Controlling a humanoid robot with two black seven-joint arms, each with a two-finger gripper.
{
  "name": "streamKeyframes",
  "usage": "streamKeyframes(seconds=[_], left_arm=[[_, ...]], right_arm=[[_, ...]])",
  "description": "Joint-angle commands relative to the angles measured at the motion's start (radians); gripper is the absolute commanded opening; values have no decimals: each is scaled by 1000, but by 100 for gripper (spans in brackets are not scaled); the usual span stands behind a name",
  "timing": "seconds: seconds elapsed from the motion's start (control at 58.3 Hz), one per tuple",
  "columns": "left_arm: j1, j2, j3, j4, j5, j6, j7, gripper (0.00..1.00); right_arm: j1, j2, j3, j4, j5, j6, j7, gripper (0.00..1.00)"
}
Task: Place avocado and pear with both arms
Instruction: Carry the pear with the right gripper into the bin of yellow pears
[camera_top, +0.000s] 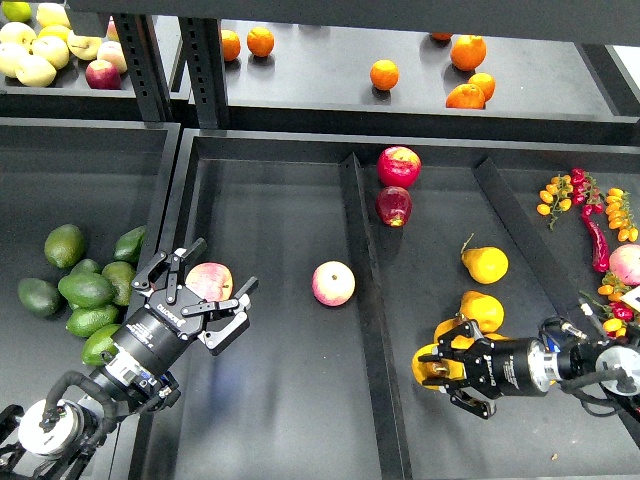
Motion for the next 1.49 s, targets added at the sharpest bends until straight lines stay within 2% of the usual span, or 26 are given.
streamKeyframes(seconds=[0.0,0.326,0.549,0.635,0.704,1.03,1.133,1.287,1.373,1.476], left_arm=[[0,0,0,0,0,0,0,99],[0,0,0,0,0,0,0,99],[0,0,0,0,0,0,0,99],[0,0,0,0,0,0,0,99],[0,0,0,0,-2,0,0,99],[1,0,0,0,0,0,0,99],[3,0,0,0,0,0,0,99],[8,0,0,0,-2,0,0,99],[12,0,1,0,-2,0,0,99],[12,0,8,0,-2,0,0,99]], right_arm=[[-25,-4,-1,-12,-7,0,0,17],[-39,40,0,-110,-14,0,0,18],[-37,68,5,-172,-19,0,0,29],[-37,68,5,-172,-19,0,0,37],[-34,68,7,-172,-19,0,0,49],[-20,49,14,-157,-17,0,0,71],[-20,34,65,-121,-13,0,0,74],[-24,-17,169,15,-7,-4,0,75],[-25,-4,266,35,-7,-7,0,82],[-27,46,399,31,-7,-22,0,85]])
